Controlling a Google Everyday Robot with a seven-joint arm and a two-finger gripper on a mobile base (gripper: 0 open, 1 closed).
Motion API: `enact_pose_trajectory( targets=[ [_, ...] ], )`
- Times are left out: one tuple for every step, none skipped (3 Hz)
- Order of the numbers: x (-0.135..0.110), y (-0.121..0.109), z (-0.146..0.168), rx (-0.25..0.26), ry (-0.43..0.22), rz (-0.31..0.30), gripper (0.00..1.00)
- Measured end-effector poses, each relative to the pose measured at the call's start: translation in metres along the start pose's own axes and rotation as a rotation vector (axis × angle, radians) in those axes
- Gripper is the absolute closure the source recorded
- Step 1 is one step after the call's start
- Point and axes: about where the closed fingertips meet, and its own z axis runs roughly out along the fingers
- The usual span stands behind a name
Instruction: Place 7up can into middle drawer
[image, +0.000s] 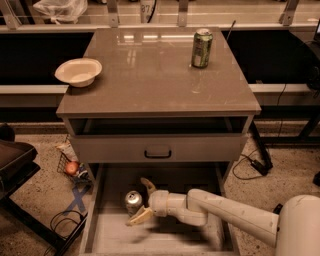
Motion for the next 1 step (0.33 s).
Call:
enact_pose_trajectory(
  targets=[
    [0.0000, 0.0000, 0.0000, 0.000, 0.000, 0.000, 0.00]
  ],
)
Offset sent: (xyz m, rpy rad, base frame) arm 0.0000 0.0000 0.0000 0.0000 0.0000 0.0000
